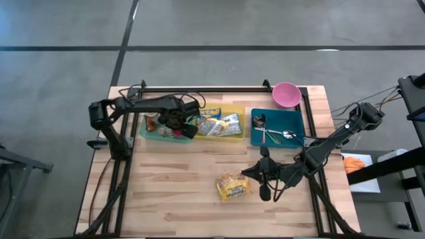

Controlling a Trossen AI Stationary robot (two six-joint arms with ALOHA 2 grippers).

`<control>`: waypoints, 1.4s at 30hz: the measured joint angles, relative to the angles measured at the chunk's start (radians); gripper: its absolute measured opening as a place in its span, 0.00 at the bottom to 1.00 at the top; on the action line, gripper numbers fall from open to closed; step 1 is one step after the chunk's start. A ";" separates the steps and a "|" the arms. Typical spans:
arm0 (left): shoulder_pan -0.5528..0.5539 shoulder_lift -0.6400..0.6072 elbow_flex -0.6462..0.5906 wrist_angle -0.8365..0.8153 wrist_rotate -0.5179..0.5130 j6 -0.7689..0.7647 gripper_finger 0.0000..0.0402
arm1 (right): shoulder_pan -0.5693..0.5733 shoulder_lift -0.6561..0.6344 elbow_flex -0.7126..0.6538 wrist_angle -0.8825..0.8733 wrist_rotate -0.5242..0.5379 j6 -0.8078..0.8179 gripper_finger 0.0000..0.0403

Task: Pick & Place Food Item
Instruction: Put the red seasoning can into the green bin, then put the yellow noodle pack into the yellow bin

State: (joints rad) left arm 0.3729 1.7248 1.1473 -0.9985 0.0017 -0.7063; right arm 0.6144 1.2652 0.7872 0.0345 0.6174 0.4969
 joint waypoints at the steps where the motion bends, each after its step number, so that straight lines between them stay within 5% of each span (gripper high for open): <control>1: 0.000 0.000 0.000 0.000 0.001 0.000 0.54 | 0.000 0.000 0.000 0.000 0.000 0.000 0.04; 13: 0.000 0.000 0.000 0.014 -0.005 -0.005 0.81 | 0.000 0.000 0.000 -0.001 0.002 0.000 0.04; 25: 0.001 -0.045 0.000 0.011 -0.007 0.026 0.83 | 0.000 0.001 0.000 -0.013 0.002 0.000 0.04; 42: -0.097 -0.379 -0.028 -0.122 -0.077 0.015 0.83 | 0.000 0.001 0.000 -0.031 0.002 0.008 0.04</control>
State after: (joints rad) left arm 0.2762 1.3457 1.1192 -1.1210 -0.0749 -0.6916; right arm 0.6147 1.2663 0.7872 0.0039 0.6189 0.5053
